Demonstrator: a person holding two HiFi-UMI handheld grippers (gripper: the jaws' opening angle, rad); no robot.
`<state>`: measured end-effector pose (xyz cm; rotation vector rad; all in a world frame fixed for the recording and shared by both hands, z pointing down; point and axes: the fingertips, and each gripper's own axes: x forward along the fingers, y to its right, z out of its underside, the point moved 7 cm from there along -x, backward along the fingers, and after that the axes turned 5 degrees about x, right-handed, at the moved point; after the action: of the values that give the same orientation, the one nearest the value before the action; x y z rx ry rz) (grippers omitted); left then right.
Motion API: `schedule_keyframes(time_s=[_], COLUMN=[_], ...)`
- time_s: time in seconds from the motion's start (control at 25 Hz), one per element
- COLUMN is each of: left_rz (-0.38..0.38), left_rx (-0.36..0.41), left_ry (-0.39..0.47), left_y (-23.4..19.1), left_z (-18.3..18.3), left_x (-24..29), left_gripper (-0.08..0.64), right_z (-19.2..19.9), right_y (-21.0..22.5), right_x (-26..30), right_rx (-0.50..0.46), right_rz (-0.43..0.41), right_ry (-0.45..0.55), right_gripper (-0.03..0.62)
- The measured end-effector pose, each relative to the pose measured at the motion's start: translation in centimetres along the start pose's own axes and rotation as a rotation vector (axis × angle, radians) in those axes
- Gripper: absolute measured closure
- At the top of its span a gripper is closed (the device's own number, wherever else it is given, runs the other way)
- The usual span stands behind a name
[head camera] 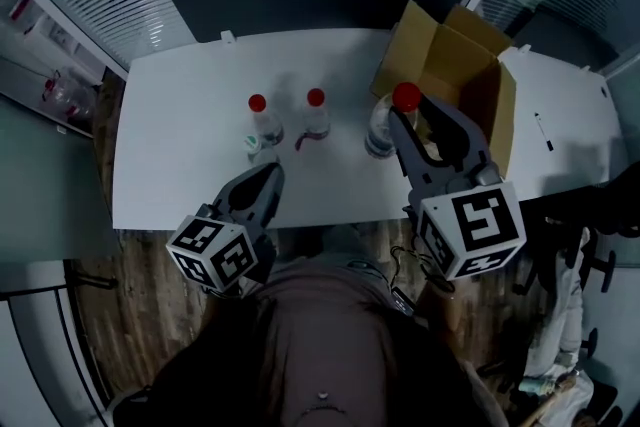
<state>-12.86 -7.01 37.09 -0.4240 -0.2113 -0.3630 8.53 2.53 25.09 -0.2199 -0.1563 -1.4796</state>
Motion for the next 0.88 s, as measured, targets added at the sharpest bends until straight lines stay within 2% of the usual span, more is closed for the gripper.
schedule_keyframes(time_s=[0.88], left_rz=[-0.116], left_rx=[-0.008], left_ry=[0.013], left_y=[-0.8], left_z=[0.5], left_x=[-2.9], left_gripper=[0.551], right_z=[4.0], right_y=[-4.1], right_x=[3.9], right_rx=[0.002], right_rz=[-0.165], right_ry=[-0.056], right_gripper=[0.439])
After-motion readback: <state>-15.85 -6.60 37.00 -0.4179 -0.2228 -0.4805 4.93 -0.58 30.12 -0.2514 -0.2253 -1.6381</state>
